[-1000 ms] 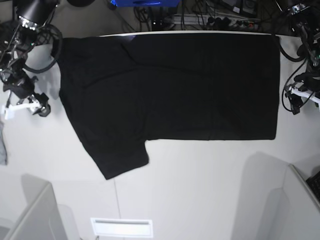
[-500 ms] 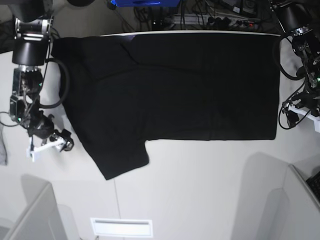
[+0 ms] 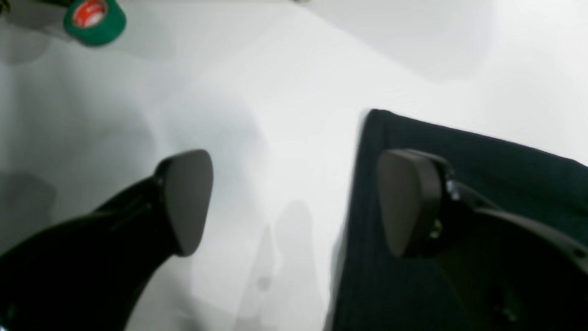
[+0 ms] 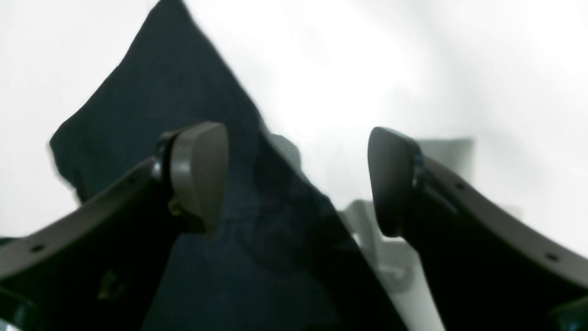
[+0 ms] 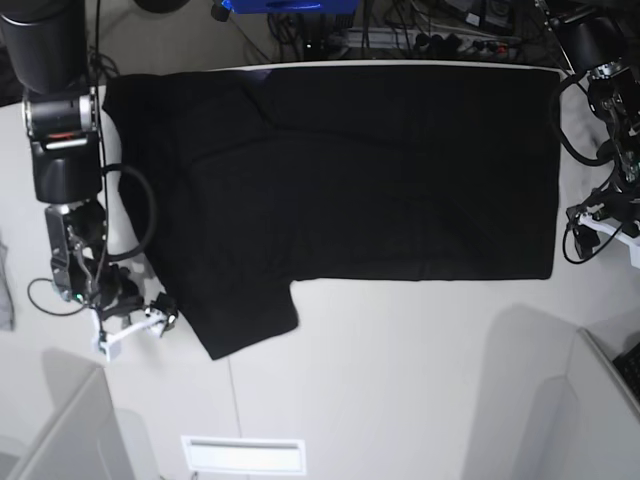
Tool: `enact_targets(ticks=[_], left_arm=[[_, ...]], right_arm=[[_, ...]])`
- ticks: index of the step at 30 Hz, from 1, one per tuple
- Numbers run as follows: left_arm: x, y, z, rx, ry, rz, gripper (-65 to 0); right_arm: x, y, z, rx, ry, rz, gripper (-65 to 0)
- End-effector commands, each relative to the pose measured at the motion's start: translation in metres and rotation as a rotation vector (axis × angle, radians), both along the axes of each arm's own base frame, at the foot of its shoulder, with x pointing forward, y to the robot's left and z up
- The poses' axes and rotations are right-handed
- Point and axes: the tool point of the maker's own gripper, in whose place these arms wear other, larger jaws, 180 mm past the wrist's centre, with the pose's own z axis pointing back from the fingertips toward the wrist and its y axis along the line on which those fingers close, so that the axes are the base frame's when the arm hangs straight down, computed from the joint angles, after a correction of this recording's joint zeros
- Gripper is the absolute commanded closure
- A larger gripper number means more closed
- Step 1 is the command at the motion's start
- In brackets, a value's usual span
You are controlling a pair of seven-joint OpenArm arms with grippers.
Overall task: Fold the T-shirt properly
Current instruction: 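Move both grippers to the hem corners of the shirt and grasp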
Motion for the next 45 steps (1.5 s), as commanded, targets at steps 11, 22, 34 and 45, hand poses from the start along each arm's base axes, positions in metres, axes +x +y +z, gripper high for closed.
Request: enact_targets(ticks=[11, 22, 34, 45], left_arm=[[0.006, 0.009, 0.016, 0.031, -0.039, 0.004, -54.1], [0.007, 0.008, 0.015, 0.031, -0.036, -0.001, -54.1], [0.026, 0.017, -0.002, -0.056, -0.027, 0.054, -54.1], [0.070, -0.006, -0.036, -0.109, 0.090, -0.028, -54.1]], right_arm=[[0.023, 0.028, -0.004, -0.046, -0.003, 0.159, -44.0], [0.020, 0.038, -0.009, -0.051, 0.007, 0.184, -32.4], [0.020, 0.038, -0.010, -0.045, 0.008, 0.176, 0.0], [0.020, 0.038, -0.010, -0.044, 0.009, 0.174, 0.0]])
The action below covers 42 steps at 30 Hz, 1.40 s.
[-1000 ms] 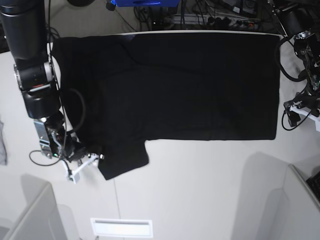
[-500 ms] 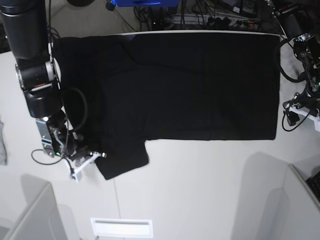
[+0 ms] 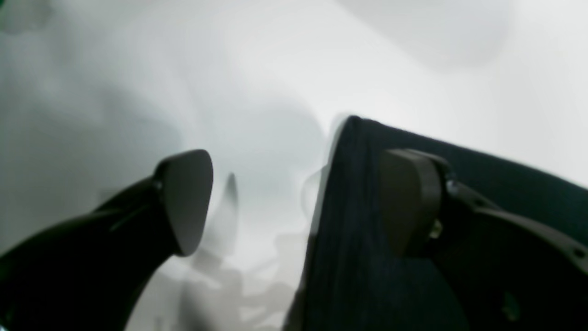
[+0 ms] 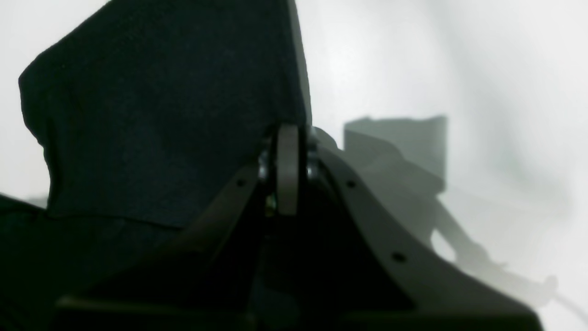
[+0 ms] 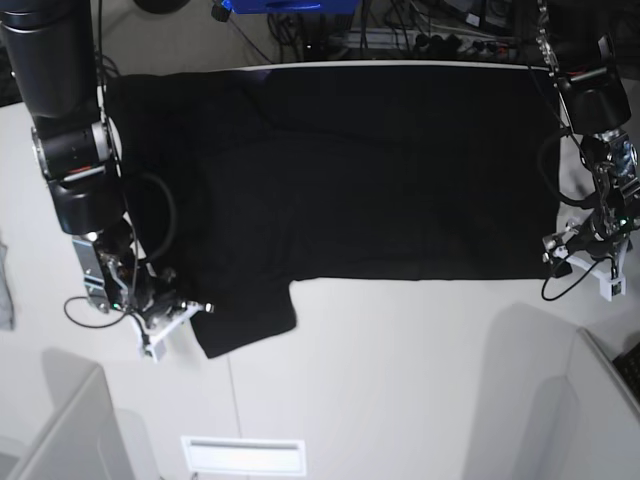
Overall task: Fold the T-shirt properly
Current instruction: 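Move both grippers to the hem corners of the shirt and grasp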
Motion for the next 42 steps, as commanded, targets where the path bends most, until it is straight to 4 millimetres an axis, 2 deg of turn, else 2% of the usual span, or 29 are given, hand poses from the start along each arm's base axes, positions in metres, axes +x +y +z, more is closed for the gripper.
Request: enact_targets(ticks=[1, 7, 15, 24, 26, 28, 35, 39, 42], left_arm=[[0.015, 0.010, 0.019, 0.027, -0.048, 0.000, -54.1], [0.036, -0.008, 0.019, 0.028, -0.029, -0.059, -54.0], [0.034, -0.017, -0.008, -0.013, 0.055, -0.061, -54.0], [0.035, -0.032, -0.017, -0.034, 0.063, -0.084, -53.8], [0.035, -0.043, -0.021, -0.052, 0.063, -0.109, -53.5], [0.035, -0.049, -0.023, -0.060, 0.063, -0.143, -47.9], [0.023, -0.048, -0.042, -0.097, 0.115, -0.115, -18.3], [0.024, -0.046, -0.043, -0.095, 0.096, -0.107, 0.0], [0.024, -0.045, -0.044, -0.092, 0.088, -0.105, 0.0]], right_arm=[[0.016, -0.004, 0.018, 0.002, -0.045, -0.008, 0.0], [0.016, -0.004, 0.018, 0.002, -0.045, -0.008, 0.0], [0.016, -0.004, 0.019, 0.005, -0.045, -0.009, 0.0], [0.016, -0.004, 0.019, 0.005, -0.045, -0.009, 0.0], [0.016, -0.004, 0.019, 0.005, -0.045, -0.009, 0.0], [0.016, -0.004, 0.019, 0.005, -0.045, -0.009, 0.0], [0.011, -0.004, 0.014, 0.005, -0.034, -0.009, 0.0], [0.009, -0.004, 0.011, 0.005, -0.032, -0.010, 0.0], [0.010, -0.004, 0.010, 0.008, -0.052, -0.018, 0.0]])
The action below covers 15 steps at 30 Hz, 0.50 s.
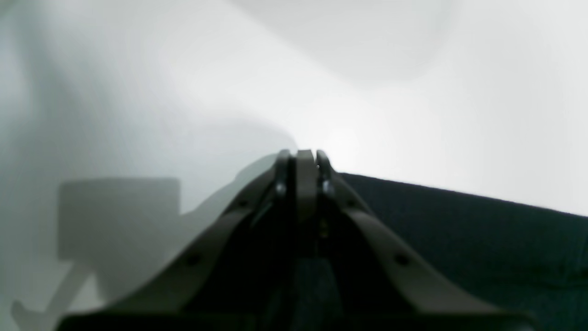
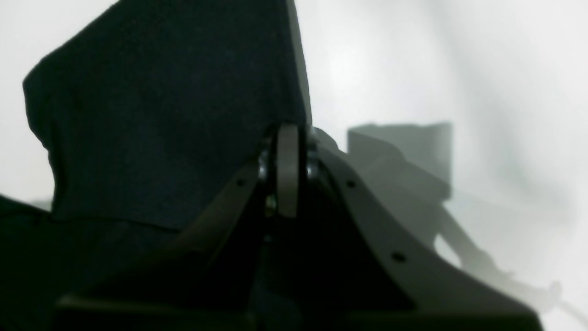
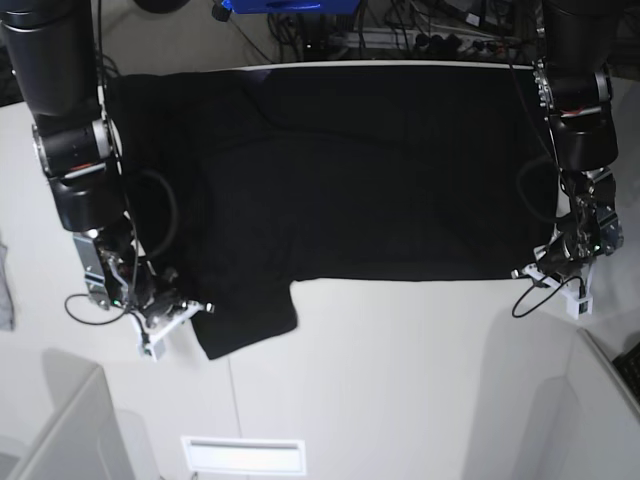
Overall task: Fold the T-shirt properly
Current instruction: 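Move both grippers to the hem corners of the shirt and grasp, then lift the hem and fold it toward the collar edge with both grippers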
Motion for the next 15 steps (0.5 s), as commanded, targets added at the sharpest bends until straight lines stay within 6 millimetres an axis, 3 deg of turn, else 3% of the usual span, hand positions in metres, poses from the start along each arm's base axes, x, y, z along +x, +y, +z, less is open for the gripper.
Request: enact_targets(ticks=[1, 8, 15], left_arm=[[-0.009, -0.002, -0.007, 0.001, 0.063, -0.021, 0.0], [-0.004, -0.003, 0.004, 0.023, 0.030, -0.041, 0.0], [0.000, -0.008, 0.023, 0.068, -0.032, -0.086, 0.0]], right_arm=[[0.012, -0.006, 0.014, -0.007, -0.039, -0.005, 0.0], [0.015, -0.007, 0.016, -0.009, -0.054, -0.009, 0.0], [0.024, -0.007, 0.036, 0.041, -0.143, -0.041, 0.0]])
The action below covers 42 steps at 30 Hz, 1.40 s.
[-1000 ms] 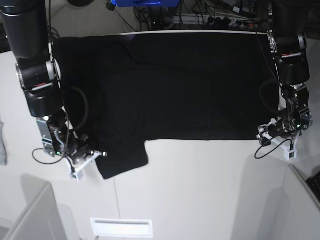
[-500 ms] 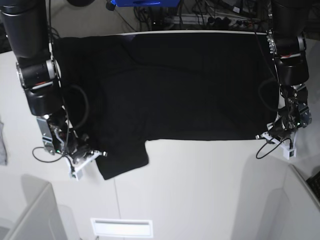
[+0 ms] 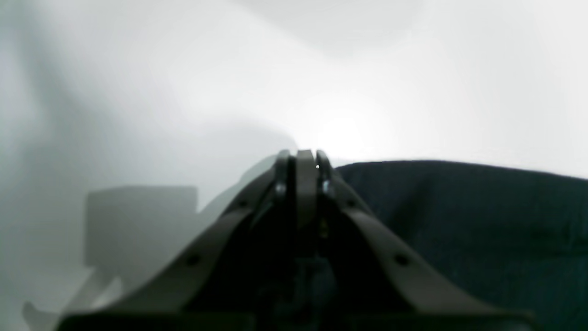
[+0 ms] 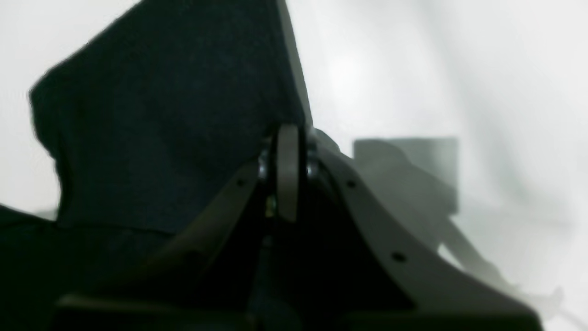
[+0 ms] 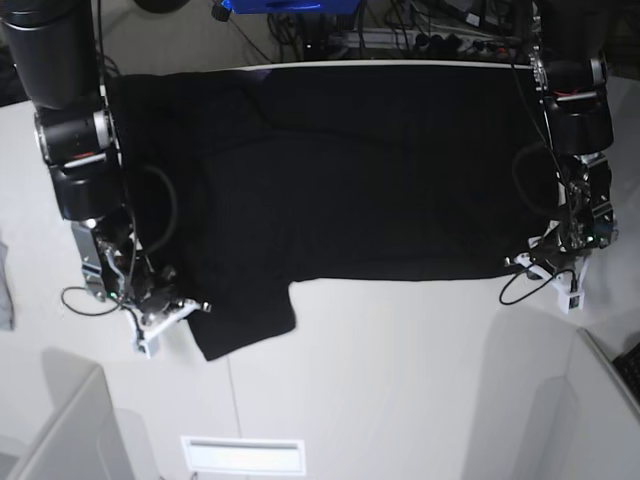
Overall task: Fold the T-shirt properly
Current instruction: 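Lift the hem and fold it toward the collar edge with both grippers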
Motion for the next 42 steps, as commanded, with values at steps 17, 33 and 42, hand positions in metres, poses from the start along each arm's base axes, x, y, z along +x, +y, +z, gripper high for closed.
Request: enact_targets(ticks=[17, 33, 42], left_arm=[[-0.012, 0.013, 0.051, 0.066, -0.127, -0.006, 0.0], [-0.048, 0.008, 0.080, 0.124, -0.210, -0.018, 0.0], [-0.064, -0.001, 0.094, 0.161, -0.239, -0.092, 0.0]], right_arm=[[0.009, -0.003, 0.050, -0.016, -0.151, 0.063, 0.0], [-0.023, 0.002, 0.058, -0.050, -0.162, 0.041, 0.0], [-0.036, -0.016, 0.068, -0.001, -0.136, -0.022, 0.0]])
